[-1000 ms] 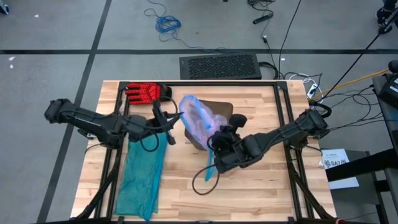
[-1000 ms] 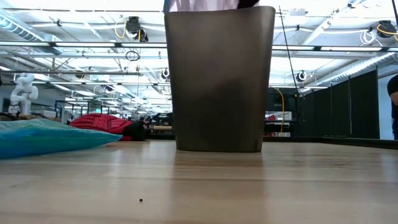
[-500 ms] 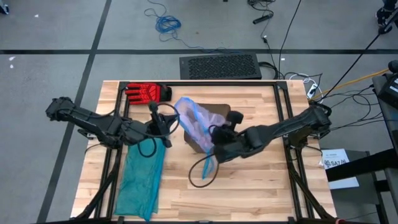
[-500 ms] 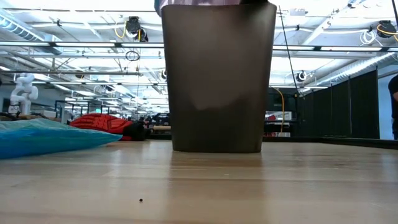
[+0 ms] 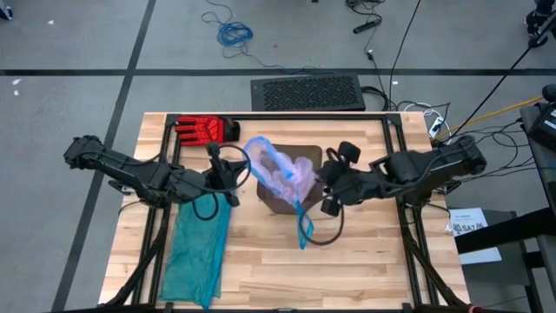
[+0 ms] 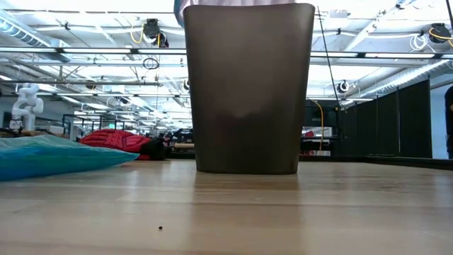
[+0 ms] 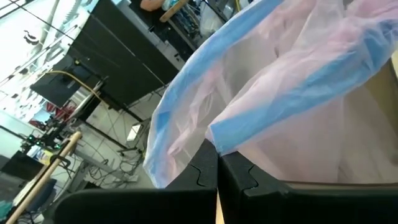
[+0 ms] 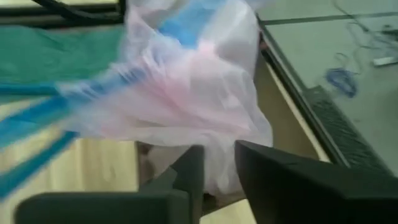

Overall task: Place trash/remove bag and relplace
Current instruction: Remove the pink trash bag from the black trash bin

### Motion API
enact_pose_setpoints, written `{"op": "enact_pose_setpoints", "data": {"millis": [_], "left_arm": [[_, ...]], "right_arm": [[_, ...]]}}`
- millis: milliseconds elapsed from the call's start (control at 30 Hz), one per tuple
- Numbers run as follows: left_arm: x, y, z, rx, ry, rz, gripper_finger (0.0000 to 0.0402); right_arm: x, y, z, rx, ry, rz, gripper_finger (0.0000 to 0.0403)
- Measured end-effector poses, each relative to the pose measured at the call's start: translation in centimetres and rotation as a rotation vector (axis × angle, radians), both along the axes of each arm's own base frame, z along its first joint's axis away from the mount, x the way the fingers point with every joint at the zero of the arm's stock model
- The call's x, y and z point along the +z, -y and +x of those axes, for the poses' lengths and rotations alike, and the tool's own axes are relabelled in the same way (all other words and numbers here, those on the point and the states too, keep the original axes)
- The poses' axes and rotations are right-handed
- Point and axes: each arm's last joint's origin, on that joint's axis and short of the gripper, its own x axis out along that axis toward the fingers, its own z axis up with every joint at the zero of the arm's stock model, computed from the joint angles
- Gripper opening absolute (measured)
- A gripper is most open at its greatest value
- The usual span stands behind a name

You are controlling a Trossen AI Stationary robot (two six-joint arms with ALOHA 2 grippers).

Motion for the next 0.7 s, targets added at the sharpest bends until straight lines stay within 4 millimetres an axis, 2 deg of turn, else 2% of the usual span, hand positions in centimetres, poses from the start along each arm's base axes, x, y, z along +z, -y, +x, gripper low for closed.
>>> {"op": "enact_pose_setpoints", "data": {"millis": [133, 200, 300, 400, 467, 567, 700], "left_arm": [[0.0, -0.1, 0.0, 0.018, -0.004, 0.008, 0.0], [-0.1, -0.1, 0.0, 0.018, -0.006, 0.009, 0.0], [-0.1, -0.1, -0.1, 0.018, -0.01, 0.01, 0.0], [-0.1, 0.0, -0.1, 0.016, -0.011, 0.011, 0.0], [-0.1, 0.0, -0.1, 0.013, -0.012, 0.013, 0.0], [-0.1, 0.1, -0.1, 0.009, -0.011, 0.011, 0.0], [-0.1, 0.3, 0.0, -0.08, -0.004, -0.047, 0.0]], "right_arm": [[0.3, -0.1, -0.1, 0.063, -0.003, -0.023, 0.0132], [0.5, 0.1, -0.2, 0.107, -0.025, -0.09, 0.0151], [0.7, 1.6, 0.1, 0.072, -0.053, -0.242, 0.0171], [0.7, 4.3, 0.5, 0.03, -0.118, -0.335, 0.0178], [0.7, 6.8, 0.7, 0.045, -0.16, -0.32, 0.0177], [0.5, 10.9, 1.0, 0.158, -0.173, -0.182, 0.017], [0.5, 15.5, 1.8, 0.379, -0.009, 0.009, 0.0157]]}}
